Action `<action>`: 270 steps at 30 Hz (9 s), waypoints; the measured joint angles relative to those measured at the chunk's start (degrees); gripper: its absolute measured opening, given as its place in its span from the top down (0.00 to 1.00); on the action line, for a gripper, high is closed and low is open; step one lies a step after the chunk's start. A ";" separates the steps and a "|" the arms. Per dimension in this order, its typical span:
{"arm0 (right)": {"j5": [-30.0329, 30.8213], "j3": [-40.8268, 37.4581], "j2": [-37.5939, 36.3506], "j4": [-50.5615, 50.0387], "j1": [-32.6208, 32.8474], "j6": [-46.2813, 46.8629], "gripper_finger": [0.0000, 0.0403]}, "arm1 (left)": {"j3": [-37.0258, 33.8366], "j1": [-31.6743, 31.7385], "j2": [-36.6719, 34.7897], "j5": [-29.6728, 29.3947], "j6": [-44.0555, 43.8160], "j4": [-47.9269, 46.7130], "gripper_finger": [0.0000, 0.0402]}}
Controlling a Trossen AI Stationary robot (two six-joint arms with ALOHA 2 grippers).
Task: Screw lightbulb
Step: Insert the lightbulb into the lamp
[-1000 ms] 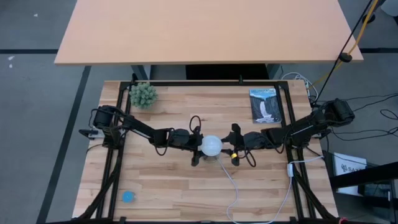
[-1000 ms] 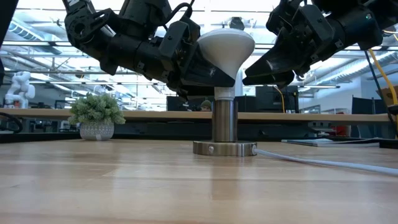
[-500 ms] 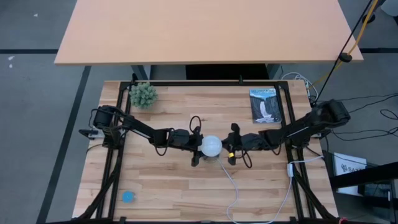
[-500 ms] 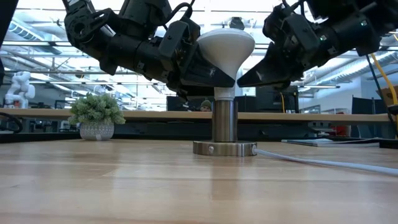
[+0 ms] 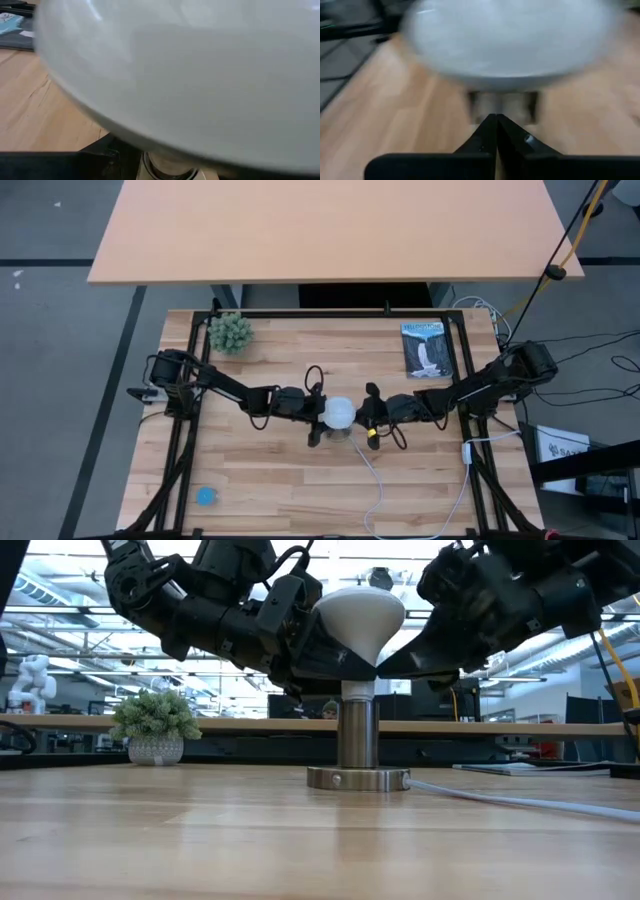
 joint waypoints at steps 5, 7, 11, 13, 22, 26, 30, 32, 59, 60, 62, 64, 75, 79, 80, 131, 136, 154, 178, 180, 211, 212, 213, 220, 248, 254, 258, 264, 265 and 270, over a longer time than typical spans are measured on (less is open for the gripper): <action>-7.64 0.00 -0.02 -1.27 0.16 -0.68 1.00 | 0.00 0.00 0.00 -0.10 0.00 -0.07 0.50; -4.65 0.00 -0.13 -3.23 -0.09 0.31 1.00 | 0.00 0.00 0.00 -0.09 0.01 -0.41 0.50; 2.84 0.00 -0.13 -5.03 -0.43 2.27 1.00 | 0.00 -0.18 0.00 -0.10 0.01 -0.57 0.50; 5.07 0.00 -0.17 -4.54 -0.47 2.18 1.00 | 0.00 -0.34 0.00 -0.09 0.03 -0.55 0.50; -1.45 0.00 -0.24 0.58 -0.43 -1.86 1.00 | 0.00 -0.33 0.00 -0.07 0.44 -0.85 0.50; -6.66 0.00 -0.24 -0.47 -0.38 -1.87 1.00 | 0.00 -0.30 0.00 -0.07 0.93 -0.89 0.50; -3.51 0.00 -0.24 -1.49 -0.91 -1.59 1.00 | 0.00 -0.56 0.00 -0.09 2.62 -0.87 0.50; -1.64 0.00 -0.24 -1.66 -1.33 -1.29 1.00 | 0.00 -0.71 0.00 -0.04 3.08 -0.86 0.50; 3.43 0.00 -0.24 -1.43 -2.57 -2.56 1.00 | 0.00 -2.93 0.00 -5.99 13.12 -0.83 0.50; 3.66 0.00 -0.24 -1.16 -2.57 -2.22 1.00 | 0.00 -2.93 0.00 -6.01 13.14 -0.83 0.50; -0.59 0.00 -0.24 0.35 -2.56 -2.70 1.00 | 0.00 -2.93 0.00 -6.02 13.23 -0.83 0.50; -8.18 0.00 -0.26 1.36 -2.45 -4.47 1.00 | 0.00 -3.00 0.00 -5.88 13.80 -1.03 0.50; -3.75 0.00 -0.28 -2.45 -2.62 0.15 1.00 | 0.00 -2.91 0.00 -6.40 13.51 -0.83 0.50; -3.63 0.00 -0.46 -1.78 -2.63 0.14 1.00 | 0.00 -2.91 0.00 -6.03 13.45 -0.85 0.50; -3.63 0.00 -0.55 -1.59 -2.63 0.31 1.00 | 0.00 -2.91 0.00 -6.03 13.36 -0.85 0.50; -3.72 0.02 -0.70 1.61 -2.61 4.50 1.00 | 0.02 -1.51 0.00 -6.03 1.84 1.67 0.50; -3.68 0.02 -0.70 1.58 -2.61 2.90 1.00 | 0.02 -1.51 0.00 -6.03 1.84 1.60 0.50; -3.74 0.02 -0.70 1.69 -2.52 1.53 1.00 | 0.02 -1.70 0.00 -5.63 10.98 2.21 0.50; -3.08 9.11 -0.68 -15.20 -1.80 -0.22 1.00 | 0.02 -1.68 0.00 -5.46 16.95 2.23 0.50; -3.09 9.25 -0.68 -15.12 -1.80 -0.17 1.00 | 0.02 -1.78 0.00 -5.44 16.93 2.19 0.50; -3.64 9.35 -0.69 -12.59 -1.80 0.32 1.00 | -2.53 -2.45 -6.40 -5.32 13.41 1.13 0.50; -3.69 9.35 -0.91 -13.65 -1.80 0.42 1.00 | -2.24 -2.45 -6.40 -5.31 13.41 1.32 0.50; -3.70 9.35 -1.30 -14.94 -1.80 0.49 1.00 | -2.02 -2.43 -6.18 -5.33 13.41 1.46 0.50; -3.48 9.33 -5.61 -17.90 -1.80 0.31 1.00 | 0.78 -2.43 -1.21 -5.48 13.43 1.33 0.50; -3.30 9.46 -4.85 -23.00 -1.76 1.89 1.00 | 2.40 -1.21 0.61 -7.48 12.51 -6.55 0.50; -3.50 9.44 -4.85 -24.11 -1.76 1.16 1.00 | 2.38 -2.67 0.24 -7.56 16.54 -5.93 0.50; -3.70 9.40 -4.85 -24.43 -1.67 -0.11 1.00 | 2.36 -3.97 0.15 -9.27 20.15 -6.21 0.50; -3.03 9.35 -4.74 -24.63 -1.67 -0.20 1.00 | 2.36 -4.24 0.09 -11.86 19.83 -6.08 0.50; -2.96 9.35 -4.75 -24.87 -1.51 -0.66 1.00 | 2.36 -4.24 0.09 -11.87 19.86 -6.00 0.50; -2.84 9.33 -4.72 -30.43 -0.27 -1.23 1.00 | 2.36 -4.75 0.02 -11.87 20.03 -5.57 0.50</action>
